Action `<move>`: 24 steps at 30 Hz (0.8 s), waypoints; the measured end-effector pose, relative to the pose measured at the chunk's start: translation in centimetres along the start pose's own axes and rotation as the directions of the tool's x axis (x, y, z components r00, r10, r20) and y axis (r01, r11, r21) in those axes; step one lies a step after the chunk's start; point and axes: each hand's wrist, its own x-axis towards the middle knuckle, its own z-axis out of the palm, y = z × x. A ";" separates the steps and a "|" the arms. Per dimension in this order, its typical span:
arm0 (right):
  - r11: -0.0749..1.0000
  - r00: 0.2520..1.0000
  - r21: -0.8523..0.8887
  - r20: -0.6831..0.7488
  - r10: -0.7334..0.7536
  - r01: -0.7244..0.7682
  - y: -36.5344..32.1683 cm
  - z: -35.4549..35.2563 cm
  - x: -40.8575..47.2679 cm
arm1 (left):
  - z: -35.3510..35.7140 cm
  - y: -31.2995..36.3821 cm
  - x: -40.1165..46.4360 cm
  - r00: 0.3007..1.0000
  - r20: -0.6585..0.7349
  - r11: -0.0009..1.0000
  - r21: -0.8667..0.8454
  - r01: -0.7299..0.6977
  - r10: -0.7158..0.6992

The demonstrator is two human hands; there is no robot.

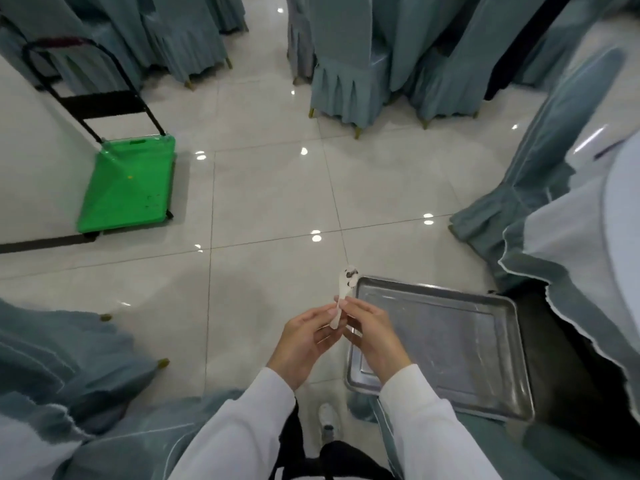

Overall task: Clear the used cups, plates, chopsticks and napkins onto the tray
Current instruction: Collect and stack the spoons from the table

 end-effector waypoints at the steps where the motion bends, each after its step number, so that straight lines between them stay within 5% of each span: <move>1: 1.000 1.000 0.011 -0.021 -0.013 0.013 -0.5 0.0 0.7 | 0.3 0.6 1.0 1.000 0.015 0.997 0.072 -0.007 0.006; 7: 0.996 0.982 0.008 -0.168 -0.085 0.087 -3.8 1.8 6.2 | 1.7 6.1 8.2 0.998 0.065 0.864 0.501 -0.046 0.016; 24: 0.974 0.885 -0.022 -0.413 -0.214 0.225 -16.9 6.9 18.9 | 8.2 22.4 23.9 0.948 0.295 0.642 0.751 -0.153 -0.118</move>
